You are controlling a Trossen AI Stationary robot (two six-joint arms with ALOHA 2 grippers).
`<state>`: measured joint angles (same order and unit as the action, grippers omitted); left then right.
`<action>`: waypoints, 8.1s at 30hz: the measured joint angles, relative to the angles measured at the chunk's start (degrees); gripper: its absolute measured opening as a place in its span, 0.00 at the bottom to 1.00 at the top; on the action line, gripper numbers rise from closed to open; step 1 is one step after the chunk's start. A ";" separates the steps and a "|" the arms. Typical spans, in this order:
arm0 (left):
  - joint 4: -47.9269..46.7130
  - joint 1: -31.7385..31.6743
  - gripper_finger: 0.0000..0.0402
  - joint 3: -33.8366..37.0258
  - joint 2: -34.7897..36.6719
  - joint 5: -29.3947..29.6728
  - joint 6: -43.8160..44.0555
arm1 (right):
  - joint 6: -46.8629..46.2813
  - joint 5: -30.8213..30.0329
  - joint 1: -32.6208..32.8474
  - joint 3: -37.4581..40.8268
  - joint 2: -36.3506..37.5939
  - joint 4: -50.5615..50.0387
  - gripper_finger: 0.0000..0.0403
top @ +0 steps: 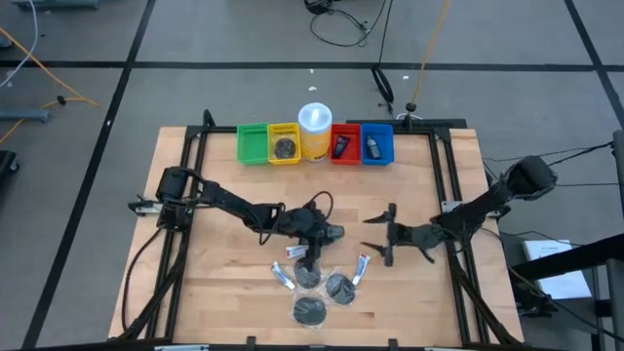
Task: Pick & Place Travel size toiletries
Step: Put the black deodorant into the blue basket, then put the white toothpaste into the green basket
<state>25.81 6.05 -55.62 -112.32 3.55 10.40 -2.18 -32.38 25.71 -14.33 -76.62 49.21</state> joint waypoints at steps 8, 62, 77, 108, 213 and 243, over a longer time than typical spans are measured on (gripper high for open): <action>-1.92 1.20 0.51 -2.00 0.05 -4.38 1.71 | 30.31 9.21 -3.17 -12.53 -11.43 -4.09 0.83; -17.77 11.38 0.90 -1.87 13.93 31.41 -0.50 | -7.39 -24.24 -16.84 -19.60 13.26 -51.04 0.54; 3.91 15.68 0.88 -1.72 -3.07 36.94 -3.70 | -12.53 1.47 -58.18 -22.02 8.61 -51.37 0.54; 4.38 15.79 0.84 -1.76 -3.01 36.92 -3.49 | -12.46 10.20 -65.48 -22.03 -6.73 -39.80 0.74; -78.41 -14.57 0.08 -1.78 39.53 32.98 26.08 | -13.39 -3.56 2.38 -5.55 -16.61 2.38 0.56; -52.29 -49.28 0.39 -1.72 19.06 14.65 9.04 | -13.62 -3.46 2.49 -5.57 -16.61 1.92 0.56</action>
<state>-26.47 -43.22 -57.35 -93.27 18.20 19.44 -15.79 -35.83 28.21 -19.90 -93.23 51.13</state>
